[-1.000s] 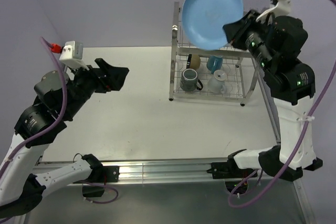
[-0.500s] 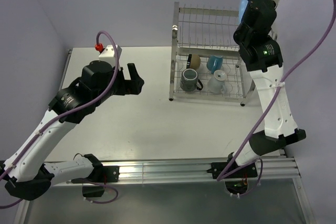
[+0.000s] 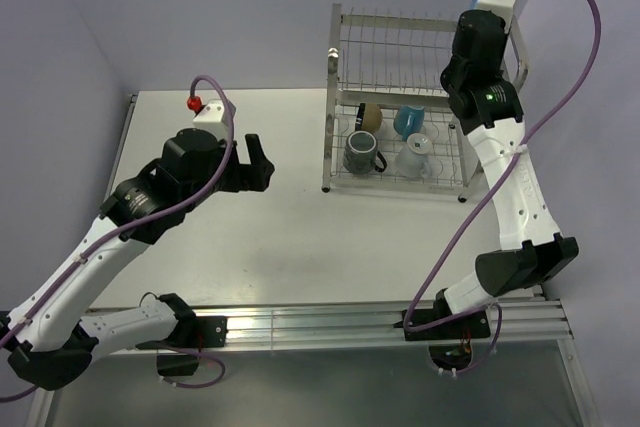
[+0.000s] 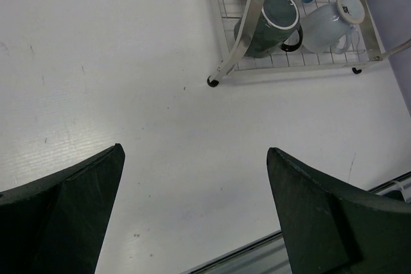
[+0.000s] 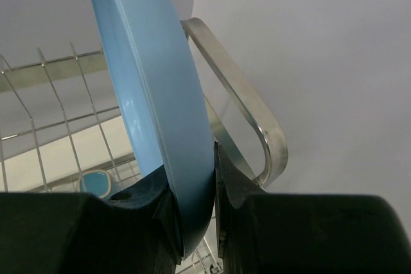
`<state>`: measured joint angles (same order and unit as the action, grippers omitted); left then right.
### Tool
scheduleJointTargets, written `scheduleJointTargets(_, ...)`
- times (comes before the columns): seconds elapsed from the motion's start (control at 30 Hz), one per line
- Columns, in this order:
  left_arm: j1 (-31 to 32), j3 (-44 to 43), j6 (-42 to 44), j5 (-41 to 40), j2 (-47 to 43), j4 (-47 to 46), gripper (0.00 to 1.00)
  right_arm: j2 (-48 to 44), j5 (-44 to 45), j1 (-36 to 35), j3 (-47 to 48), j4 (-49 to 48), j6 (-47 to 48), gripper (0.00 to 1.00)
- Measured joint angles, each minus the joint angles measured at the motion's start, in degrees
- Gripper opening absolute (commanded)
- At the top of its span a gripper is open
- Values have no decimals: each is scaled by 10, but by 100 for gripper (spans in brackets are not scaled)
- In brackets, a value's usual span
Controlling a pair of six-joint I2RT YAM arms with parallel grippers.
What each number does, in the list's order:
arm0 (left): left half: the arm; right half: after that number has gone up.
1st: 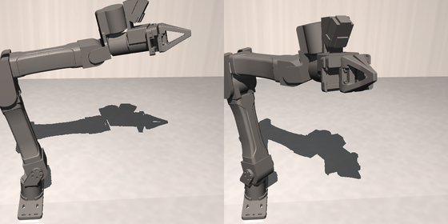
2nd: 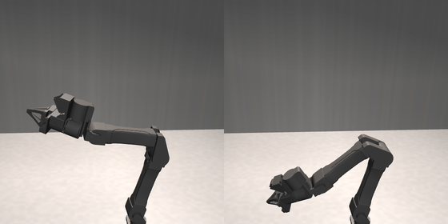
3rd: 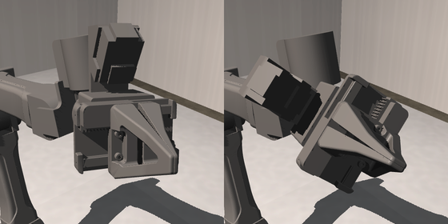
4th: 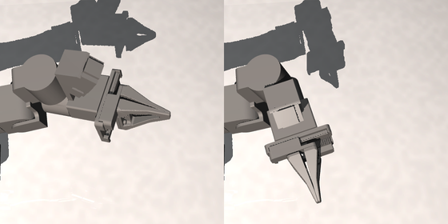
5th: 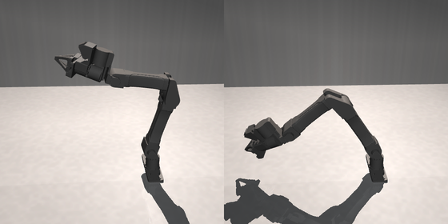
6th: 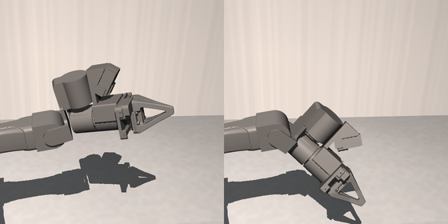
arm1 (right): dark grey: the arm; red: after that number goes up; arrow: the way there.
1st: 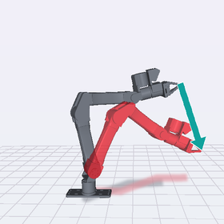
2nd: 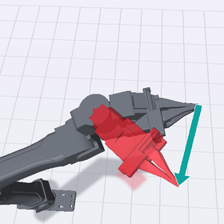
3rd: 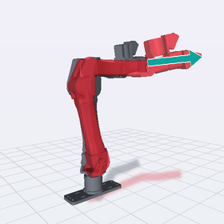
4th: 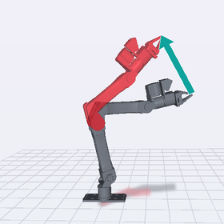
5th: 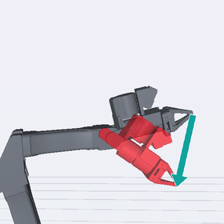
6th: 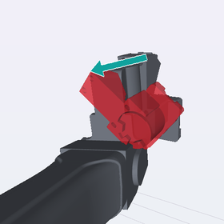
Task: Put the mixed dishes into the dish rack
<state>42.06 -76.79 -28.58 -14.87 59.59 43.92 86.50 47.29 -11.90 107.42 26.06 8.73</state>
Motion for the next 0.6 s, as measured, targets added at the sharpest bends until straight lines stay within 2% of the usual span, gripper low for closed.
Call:
scheduleJointTargets(0.47, -12, 16, 9, 0, -6, -12, 99, -15, -49, 5, -31, 27, -54, 0)
scheduleJointTargets(0.57, -13, 16, 9, 0, -7, -12, 99, -17, -50, 5, -43, 17, -63, 25)
scheduleJointTargets(0.6, -13, 17, 9, 0, -8, -12, 99, -18, -50, 6, -44, 17, -66, 44)
